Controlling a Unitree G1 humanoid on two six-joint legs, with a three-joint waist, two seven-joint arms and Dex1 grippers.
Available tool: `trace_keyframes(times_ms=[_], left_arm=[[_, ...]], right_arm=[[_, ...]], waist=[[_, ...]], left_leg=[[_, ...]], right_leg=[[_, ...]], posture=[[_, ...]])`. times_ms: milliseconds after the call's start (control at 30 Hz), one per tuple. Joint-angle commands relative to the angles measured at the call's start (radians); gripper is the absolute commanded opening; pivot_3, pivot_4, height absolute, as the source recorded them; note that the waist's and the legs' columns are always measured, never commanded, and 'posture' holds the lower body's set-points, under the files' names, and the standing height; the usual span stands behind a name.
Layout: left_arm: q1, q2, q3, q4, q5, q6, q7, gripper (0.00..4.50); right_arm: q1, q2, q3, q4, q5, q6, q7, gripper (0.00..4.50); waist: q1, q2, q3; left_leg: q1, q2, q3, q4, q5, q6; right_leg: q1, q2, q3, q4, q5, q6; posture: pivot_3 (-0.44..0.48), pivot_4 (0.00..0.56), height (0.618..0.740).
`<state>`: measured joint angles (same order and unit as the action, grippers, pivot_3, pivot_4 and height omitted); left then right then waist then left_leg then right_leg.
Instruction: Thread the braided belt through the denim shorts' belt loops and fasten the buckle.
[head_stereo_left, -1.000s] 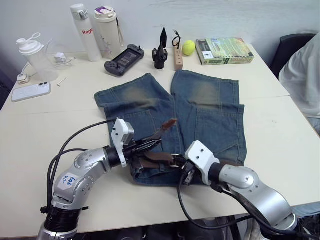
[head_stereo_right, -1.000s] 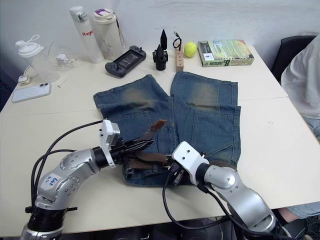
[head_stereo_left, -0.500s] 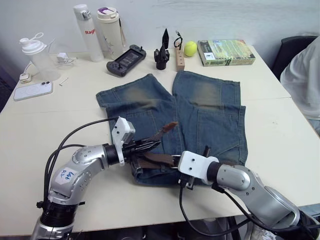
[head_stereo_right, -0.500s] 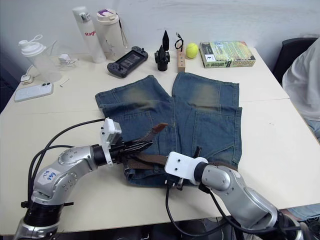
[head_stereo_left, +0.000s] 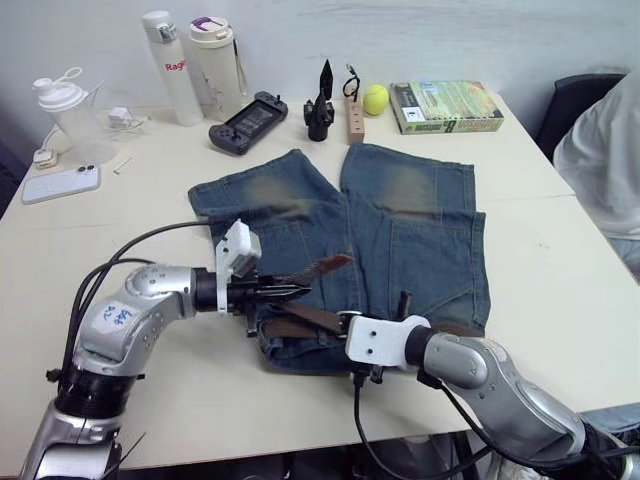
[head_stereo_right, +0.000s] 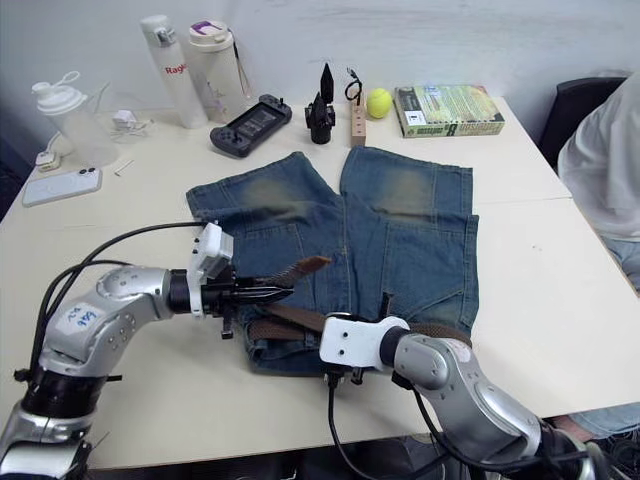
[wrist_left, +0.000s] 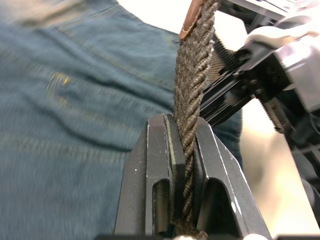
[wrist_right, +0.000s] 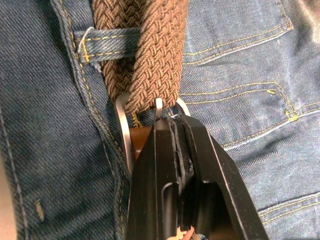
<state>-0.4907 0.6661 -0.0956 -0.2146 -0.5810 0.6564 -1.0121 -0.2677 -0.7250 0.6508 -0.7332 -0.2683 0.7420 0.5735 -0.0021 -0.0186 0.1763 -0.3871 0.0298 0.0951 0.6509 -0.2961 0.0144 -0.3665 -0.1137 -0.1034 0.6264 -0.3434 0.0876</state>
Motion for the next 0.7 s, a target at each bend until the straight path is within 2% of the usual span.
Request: trace_keyframes(times_ms=[33, 167, 367, 500, 700], left_arm=[[-0.112, -0.028, -0.043, 0.091, 0.048, -0.093, -0.092, 0.0], [-0.305, -0.147, -0.136, 0.311, 0.134, -0.228, -0.192, 0.0], [-0.544, -0.428, -0.215, 0.667, 0.292, -0.385, -0.121, 0.0], [-0.629, -0.572, -0.239, 0.85, 0.378, -0.494, -0.076, 0.0], [-0.681, -0.715, -0.26, 0.964, 0.433, -0.553, -0.106, 0.0]], right_arm=[[0.047, 0.001, 0.088, 0.107, 0.015, 0.056, 0.091, 0.06], [0.047, 0.007, 0.083, 0.117, 0.001, 0.043, 0.114, 0.06], [0.047, -0.001, 0.081, 0.117, -0.04, 0.012, 0.141, 0.06], [0.048, -0.014, 0.089, 0.117, -0.082, -0.019, 0.16, 0.06], [0.095, -0.087, 0.097, 0.098, -0.2, -0.131, 0.178, 0.06]], waist=[[0.0, 0.0, 0.0], [0.003, -0.003, -0.003], [0.007, -0.007, -0.005], [0.006, -0.007, -0.005], [0.026, -0.007, -0.005]], left_leg=[[0.0, 0.0, 0.0, 0.0, 0.0, 0.0], [0.0, 0.0, 0.0, 0.001, 0.0, 0.0], [0.0, -0.001, 0.001, 0.003, 0.001, 0.002], [-0.001, -0.001, 0.002, 0.002, 0.001, 0.003], [-0.002, -0.002, 0.001, 0.004, 0.001, 0.005]], right_leg=[[0.0, 0.0, 0.0, 0.0, 0.0, 0.0], [0.0, 0.003, -0.001, 0.0, 0.0, 0.0], [0.002, 0.004, -0.001, 0.0, 0.0, 0.0], [0.0, 0.003, -0.002, 0.0, 0.0, 0.001], [0.0, 0.001, -0.004, 0.001, 0.0, 0.001]], posture=[[0.0, 0.15, 0.74], [0.0, 0.15, 0.74], [0.0, 0.15, 0.74], [0.0, 0.15, 0.74], [0.0, 0.15, 0.74]])
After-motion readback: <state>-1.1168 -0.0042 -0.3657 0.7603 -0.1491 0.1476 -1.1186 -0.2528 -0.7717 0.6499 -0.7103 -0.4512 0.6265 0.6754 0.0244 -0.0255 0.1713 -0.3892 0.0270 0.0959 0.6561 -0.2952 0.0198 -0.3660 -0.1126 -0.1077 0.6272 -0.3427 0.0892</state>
